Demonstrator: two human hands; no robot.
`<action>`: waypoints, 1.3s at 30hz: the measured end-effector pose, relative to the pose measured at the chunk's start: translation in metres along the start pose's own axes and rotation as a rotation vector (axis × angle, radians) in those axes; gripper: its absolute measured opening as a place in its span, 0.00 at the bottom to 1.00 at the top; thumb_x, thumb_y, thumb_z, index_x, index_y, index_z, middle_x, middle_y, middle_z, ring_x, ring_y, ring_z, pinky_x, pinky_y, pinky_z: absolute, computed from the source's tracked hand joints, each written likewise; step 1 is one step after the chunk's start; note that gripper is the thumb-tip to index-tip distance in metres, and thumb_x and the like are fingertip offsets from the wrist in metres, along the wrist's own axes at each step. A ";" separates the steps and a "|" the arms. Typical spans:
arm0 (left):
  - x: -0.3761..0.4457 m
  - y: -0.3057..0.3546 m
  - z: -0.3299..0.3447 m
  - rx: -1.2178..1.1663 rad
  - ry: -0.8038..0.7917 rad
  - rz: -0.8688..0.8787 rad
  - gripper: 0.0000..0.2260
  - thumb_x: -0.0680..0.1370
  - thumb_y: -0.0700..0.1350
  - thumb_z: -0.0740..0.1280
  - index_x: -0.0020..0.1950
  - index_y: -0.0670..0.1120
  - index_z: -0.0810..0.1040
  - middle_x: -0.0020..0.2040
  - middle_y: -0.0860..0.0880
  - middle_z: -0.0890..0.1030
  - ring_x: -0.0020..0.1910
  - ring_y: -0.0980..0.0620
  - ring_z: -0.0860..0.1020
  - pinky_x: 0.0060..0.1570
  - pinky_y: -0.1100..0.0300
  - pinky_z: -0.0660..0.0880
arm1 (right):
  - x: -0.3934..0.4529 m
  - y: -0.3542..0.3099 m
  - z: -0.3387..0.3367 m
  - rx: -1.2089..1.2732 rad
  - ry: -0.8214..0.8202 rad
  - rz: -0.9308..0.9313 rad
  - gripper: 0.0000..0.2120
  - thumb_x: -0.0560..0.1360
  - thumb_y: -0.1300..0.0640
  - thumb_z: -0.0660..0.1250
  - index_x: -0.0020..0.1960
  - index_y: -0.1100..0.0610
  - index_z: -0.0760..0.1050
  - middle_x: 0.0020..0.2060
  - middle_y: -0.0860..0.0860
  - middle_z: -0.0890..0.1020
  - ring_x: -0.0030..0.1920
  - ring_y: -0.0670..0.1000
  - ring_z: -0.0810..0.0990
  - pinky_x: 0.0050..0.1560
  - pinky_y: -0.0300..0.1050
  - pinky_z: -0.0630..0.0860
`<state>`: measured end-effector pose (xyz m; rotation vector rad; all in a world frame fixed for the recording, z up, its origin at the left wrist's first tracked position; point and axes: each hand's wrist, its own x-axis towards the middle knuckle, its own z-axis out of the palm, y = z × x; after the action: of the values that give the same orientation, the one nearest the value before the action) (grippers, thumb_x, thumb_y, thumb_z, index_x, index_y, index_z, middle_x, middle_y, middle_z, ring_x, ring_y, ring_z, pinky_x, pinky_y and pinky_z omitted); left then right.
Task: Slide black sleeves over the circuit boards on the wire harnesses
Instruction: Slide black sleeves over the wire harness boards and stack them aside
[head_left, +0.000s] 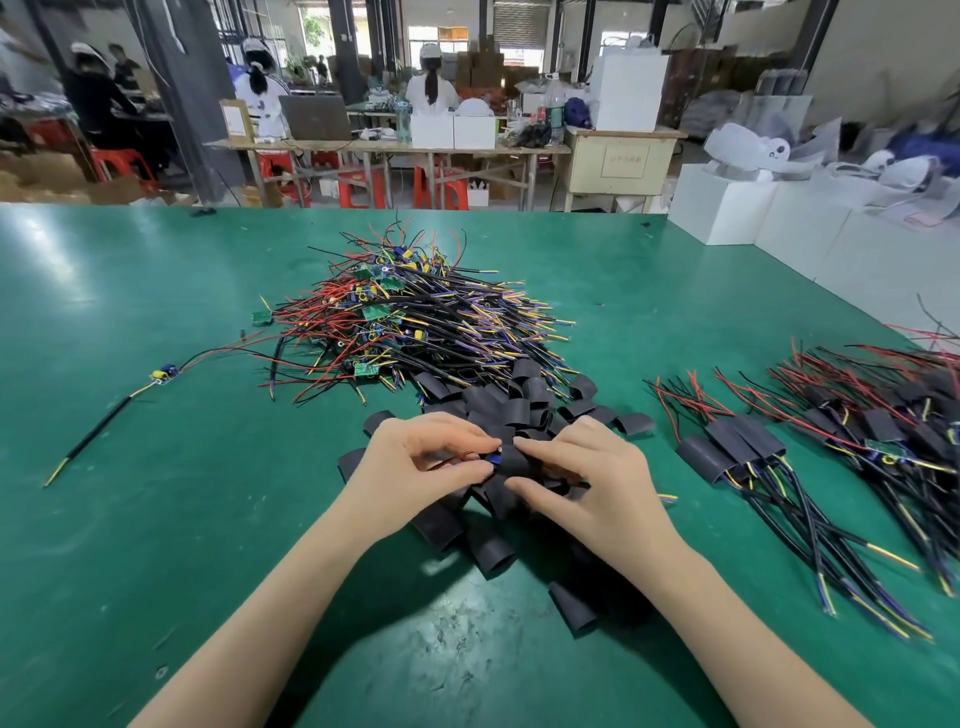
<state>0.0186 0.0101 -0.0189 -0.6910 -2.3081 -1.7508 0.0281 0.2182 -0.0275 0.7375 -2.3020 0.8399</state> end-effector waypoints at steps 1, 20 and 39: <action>0.000 0.000 -0.001 -0.047 -0.001 -0.026 0.11 0.70 0.32 0.75 0.46 0.46 0.86 0.46 0.48 0.85 0.43 0.55 0.83 0.46 0.65 0.77 | 0.000 0.000 0.000 0.000 -0.003 0.018 0.18 0.69 0.48 0.74 0.54 0.57 0.83 0.36 0.44 0.76 0.40 0.47 0.72 0.44 0.37 0.69; -0.001 -0.004 0.008 -0.041 0.020 -0.115 0.11 0.69 0.36 0.77 0.43 0.51 0.81 0.41 0.51 0.84 0.39 0.53 0.83 0.41 0.66 0.76 | -0.001 0.007 0.001 -0.343 -0.095 -0.041 0.12 0.70 0.52 0.71 0.51 0.56 0.82 0.39 0.47 0.82 0.43 0.55 0.78 0.41 0.47 0.69; -0.001 -0.007 0.009 -0.063 0.058 -0.096 0.17 0.69 0.38 0.78 0.53 0.52 0.80 0.45 0.52 0.81 0.40 0.52 0.82 0.42 0.63 0.77 | 0.001 0.005 0.000 0.090 0.003 0.176 0.13 0.71 0.57 0.73 0.55 0.55 0.82 0.45 0.47 0.84 0.49 0.50 0.80 0.52 0.48 0.74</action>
<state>0.0172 0.0167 -0.0281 -0.5401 -2.2930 -1.8657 0.0240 0.2213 -0.0285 0.5769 -2.3650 1.0282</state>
